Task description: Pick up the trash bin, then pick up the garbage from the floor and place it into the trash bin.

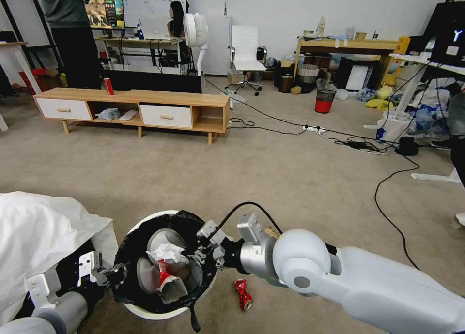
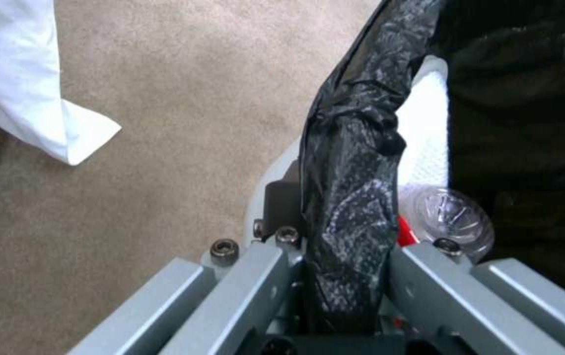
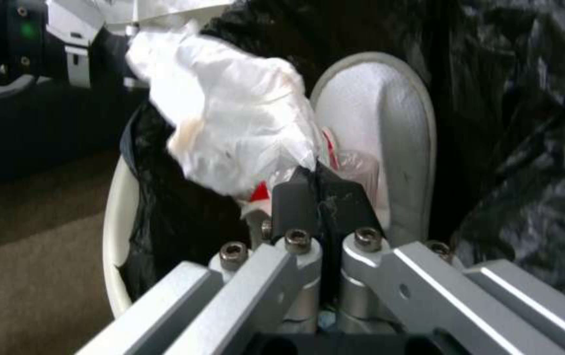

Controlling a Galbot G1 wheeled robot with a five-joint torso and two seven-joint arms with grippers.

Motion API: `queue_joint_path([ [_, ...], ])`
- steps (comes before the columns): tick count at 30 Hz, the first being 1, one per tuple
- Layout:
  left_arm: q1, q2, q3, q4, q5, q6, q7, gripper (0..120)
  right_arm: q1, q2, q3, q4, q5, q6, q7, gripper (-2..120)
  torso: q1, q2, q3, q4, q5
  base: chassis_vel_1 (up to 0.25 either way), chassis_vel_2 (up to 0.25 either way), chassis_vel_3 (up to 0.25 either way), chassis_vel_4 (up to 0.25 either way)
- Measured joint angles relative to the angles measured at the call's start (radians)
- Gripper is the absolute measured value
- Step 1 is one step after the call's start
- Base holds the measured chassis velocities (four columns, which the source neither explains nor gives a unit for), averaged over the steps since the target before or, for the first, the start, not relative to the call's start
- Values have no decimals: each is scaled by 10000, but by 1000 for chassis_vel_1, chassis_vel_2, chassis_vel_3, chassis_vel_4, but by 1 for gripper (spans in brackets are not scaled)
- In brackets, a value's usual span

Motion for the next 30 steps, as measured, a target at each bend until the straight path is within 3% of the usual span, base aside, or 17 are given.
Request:
queue_joint_path([
  [6,4,7,-31,59,2,0,-2,1,-176,-121,170,158,-54,32,72,2,0,0,0,0,1,0,0,0,0],
  [10,49,-24,-52,73,37,0,-7,1,-163,-158,355,332,-11,32,145,22,0,0,0,1,0,0,0,0,0],
  [14,81,-33,-72,74,44,0,-8,1,-142,-202,432,386,13,32,146,32,0,0,0,1,0,0,0,0,0],
  [16,122,-34,-106,66,45,0,-9,1,-139,-280,590,477,76,32,146,45,-1,0,0,0,0,0,0,0,0],
  [24,215,-93,-151,-37,58,0,-29,1,-244,-406,827,610,111,31,147,67,-1,0,0,1,0,0,0,0,0],
  [28,299,-130,-191,-113,78,0,-33,1,-409,-488,1273,823,135,130,147,88,0,0,0,0,-1,0,0,0,0],
  [30,308,-137,-197,-118,81,0,-34,1,-454,-488,1426,859,148,195,146,89,0,0,0,0,0,0,0,0,0],
])
